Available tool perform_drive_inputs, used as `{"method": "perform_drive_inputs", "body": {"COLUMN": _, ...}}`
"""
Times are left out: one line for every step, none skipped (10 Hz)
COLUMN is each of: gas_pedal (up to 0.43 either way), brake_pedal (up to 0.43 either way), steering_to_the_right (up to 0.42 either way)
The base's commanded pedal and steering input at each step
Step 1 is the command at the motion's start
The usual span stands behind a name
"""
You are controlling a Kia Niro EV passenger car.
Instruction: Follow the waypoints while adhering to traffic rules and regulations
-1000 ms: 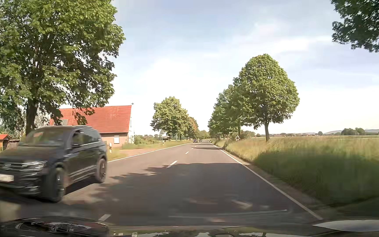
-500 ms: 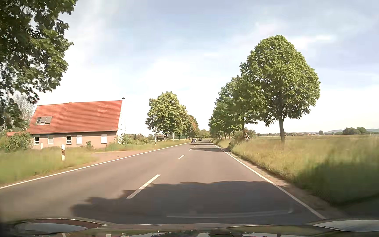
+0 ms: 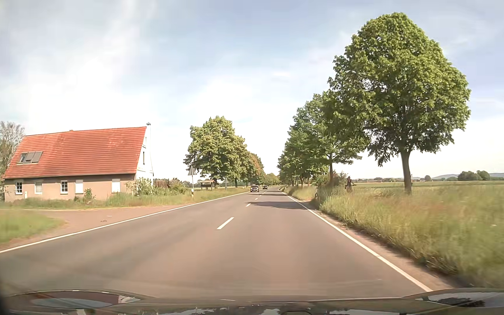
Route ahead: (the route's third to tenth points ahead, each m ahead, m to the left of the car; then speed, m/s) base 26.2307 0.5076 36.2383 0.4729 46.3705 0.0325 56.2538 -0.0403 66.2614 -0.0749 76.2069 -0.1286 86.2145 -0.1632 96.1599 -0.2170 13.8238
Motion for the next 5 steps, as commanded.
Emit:
{"method": "perform_drive_inputs", "body": {"gas_pedal": 0.150, "brake_pedal": 0.000, "steering_to_the_right": -0.001}}
{"method": "perform_drive_inputs", "body": {"gas_pedal": 0.150, "brake_pedal": 0.000, "steering_to_the_right": 0.000}}
{"method": "perform_drive_inputs", "body": {"gas_pedal": 0.150, "brake_pedal": 0.000, "steering_to_the_right": 0.001}}
{"method": "perform_drive_inputs", "body": {"gas_pedal": 0.150, "brake_pedal": 0.000, "steering_to_the_right": 0.001}}
{"method": "perform_drive_inputs", "body": {"gas_pedal": 0.150, "brake_pedal": 0.000, "steering_to_the_right": 0.001}}
